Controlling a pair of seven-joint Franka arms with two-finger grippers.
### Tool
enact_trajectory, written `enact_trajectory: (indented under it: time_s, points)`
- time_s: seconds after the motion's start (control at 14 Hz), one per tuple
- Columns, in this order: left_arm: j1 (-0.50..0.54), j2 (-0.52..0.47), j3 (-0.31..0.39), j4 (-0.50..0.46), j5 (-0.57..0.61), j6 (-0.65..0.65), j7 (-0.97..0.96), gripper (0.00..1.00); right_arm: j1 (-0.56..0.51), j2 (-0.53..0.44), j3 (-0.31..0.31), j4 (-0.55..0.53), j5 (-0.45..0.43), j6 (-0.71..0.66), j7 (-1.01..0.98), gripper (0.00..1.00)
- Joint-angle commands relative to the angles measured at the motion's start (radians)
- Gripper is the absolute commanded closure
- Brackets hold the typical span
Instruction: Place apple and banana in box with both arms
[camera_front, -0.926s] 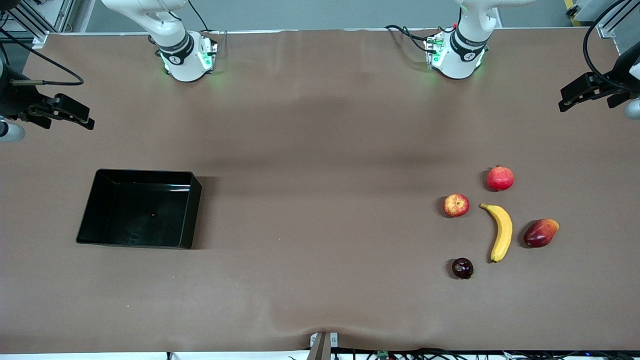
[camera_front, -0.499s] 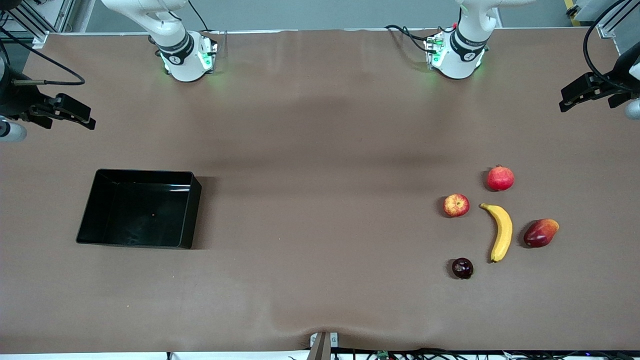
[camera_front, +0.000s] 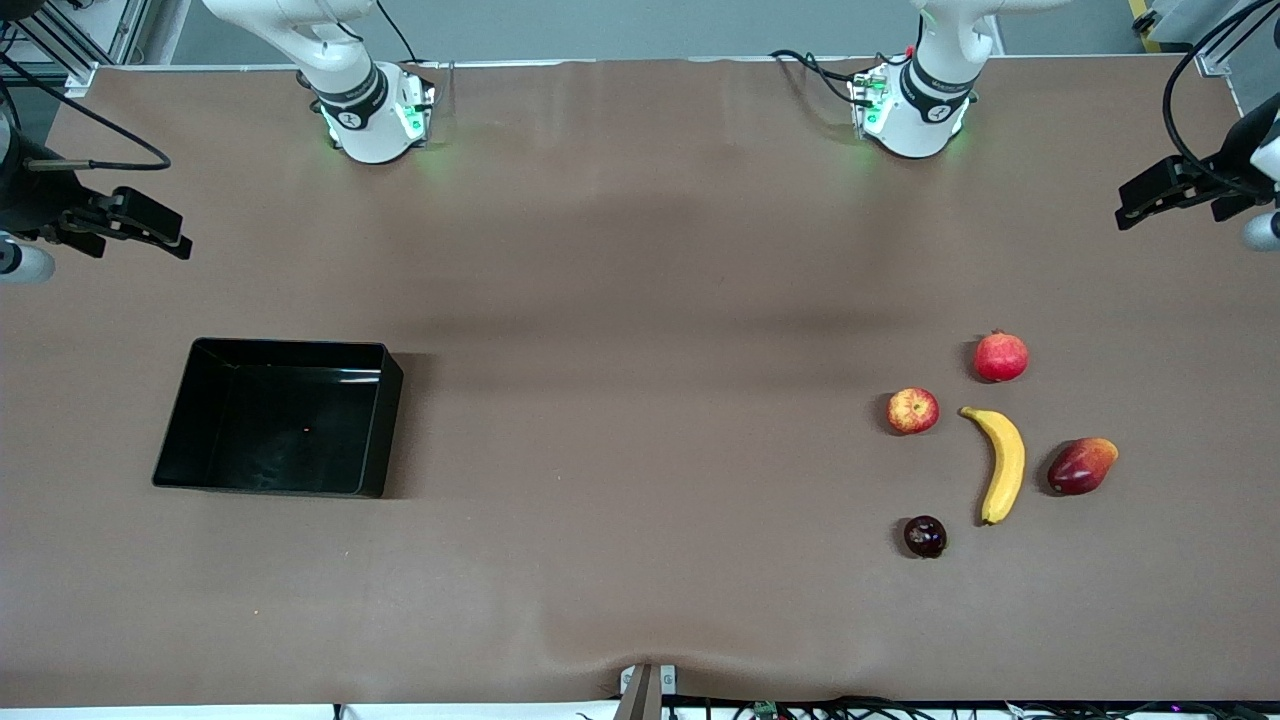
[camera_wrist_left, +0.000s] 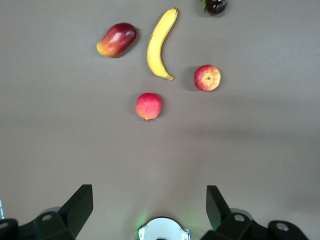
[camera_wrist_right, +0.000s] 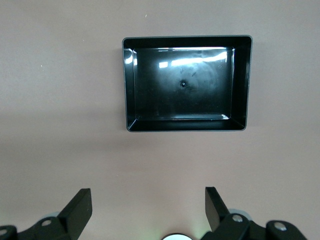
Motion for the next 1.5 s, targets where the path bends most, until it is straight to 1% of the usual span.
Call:
enact_trajectory:
  time_s: [0.0, 0.07, 0.36, 0.64, 0.85, 1.21, 1.35, 1.42]
  points:
    - [0.006, -0.017, -0.002, -0.083, 0.045, 0.060, 0.004, 0.00, 0.018, 0.000, -0.007, 0.005, -0.013, 0.001, 0.021, 0.00]
    - [0.014, -0.026, -0.002, -0.126, 0.046, 0.102, 0.004, 0.00, 0.018, 0.000, -0.006, 0.005, -0.013, 0.001, 0.021, 0.00]
    - [0.028, -0.041, -0.002, -0.249, 0.046, 0.232, 0.004, 0.00, 0.019, 0.002, -0.007, 0.005, -0.013, 0.002, 0.021, 0.00]
    - [0.029, -0.045, -0.008, -0.338, 0.047, 0.343, 0.004, 0.00, 0.020, 0.002, -0.007, 0.005, -0.013, 0.002, 0.021, 0.00]
    - [0.028, -0.041, -0.010, -0.433, 0.046, 0.473, -0.001, 0.00, 0.020, 0.002, -0.006, 0.005, -0.013, 0.004, 0.021, 0.00]
    - [0.022, -0.003, -0.054, -0.522, 0.046, 0.626, -0.035, 0.00, 0.018, 0.008, -0.007, 0.005, -0.013, 0.005, 0.021, 0.00]
    - [0.022, 0.037, -0.079, -0.528, 0.044, 0.665, -0.039, 0.00, 0.015, 0.032, -0.007, 0.001, -0.015, 0.033, 0.021, 0.00]
    - [0.023, 0.055, -0.081, -0.530, 0.042, 0.691, -0.039, 0.00, 0.009, 0.043, -0.007, -0.003, -0.018, 0.040, 0.016, 0.00]
